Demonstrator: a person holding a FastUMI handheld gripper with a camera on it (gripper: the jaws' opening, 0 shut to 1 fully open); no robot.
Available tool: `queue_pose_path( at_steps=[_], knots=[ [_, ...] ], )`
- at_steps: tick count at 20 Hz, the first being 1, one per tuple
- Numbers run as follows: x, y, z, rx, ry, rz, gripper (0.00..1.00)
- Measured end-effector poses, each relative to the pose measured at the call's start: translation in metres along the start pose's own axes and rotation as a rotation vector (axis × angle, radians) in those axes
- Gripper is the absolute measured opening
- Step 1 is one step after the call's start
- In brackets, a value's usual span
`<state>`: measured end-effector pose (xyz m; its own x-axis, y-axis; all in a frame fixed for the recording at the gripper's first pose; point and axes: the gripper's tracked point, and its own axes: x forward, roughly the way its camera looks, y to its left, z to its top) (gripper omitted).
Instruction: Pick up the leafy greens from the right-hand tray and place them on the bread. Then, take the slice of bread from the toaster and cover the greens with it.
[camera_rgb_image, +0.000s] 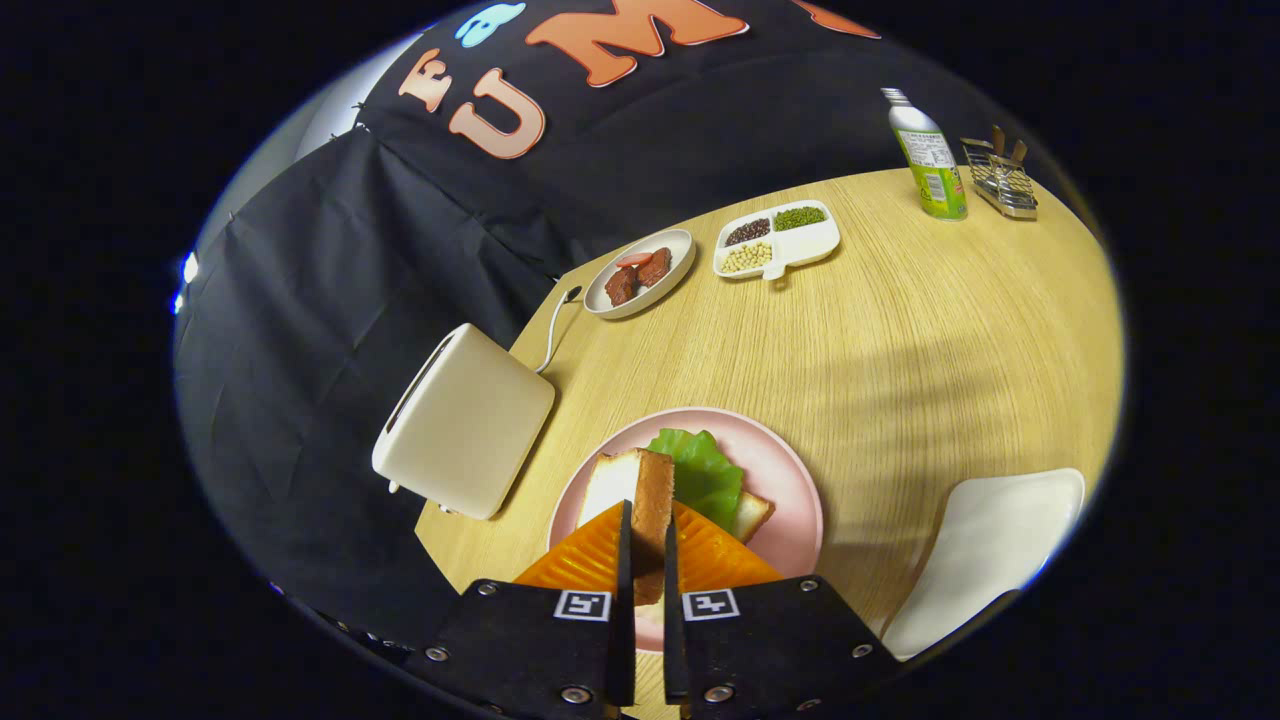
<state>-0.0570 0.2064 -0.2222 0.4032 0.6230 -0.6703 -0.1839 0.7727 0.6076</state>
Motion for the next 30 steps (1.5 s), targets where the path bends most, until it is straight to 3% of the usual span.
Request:
queue_pose_path(
  at_steps=[4,11,21,30],
  knots=[
    [0.003,-0.014,-0.003,-0.028,0.002,-0.070,0.21],
    [-0.002,-0.028,0.008,-0.070,-0.061,-0.148,0.48],
    [-0.043,-0.003,0.083,-0.214,-0.393,-0.223,0.74],
    [-0.090,0.024,0.140,-0.362,-0.696,-0.315,0.88]
  ],
)
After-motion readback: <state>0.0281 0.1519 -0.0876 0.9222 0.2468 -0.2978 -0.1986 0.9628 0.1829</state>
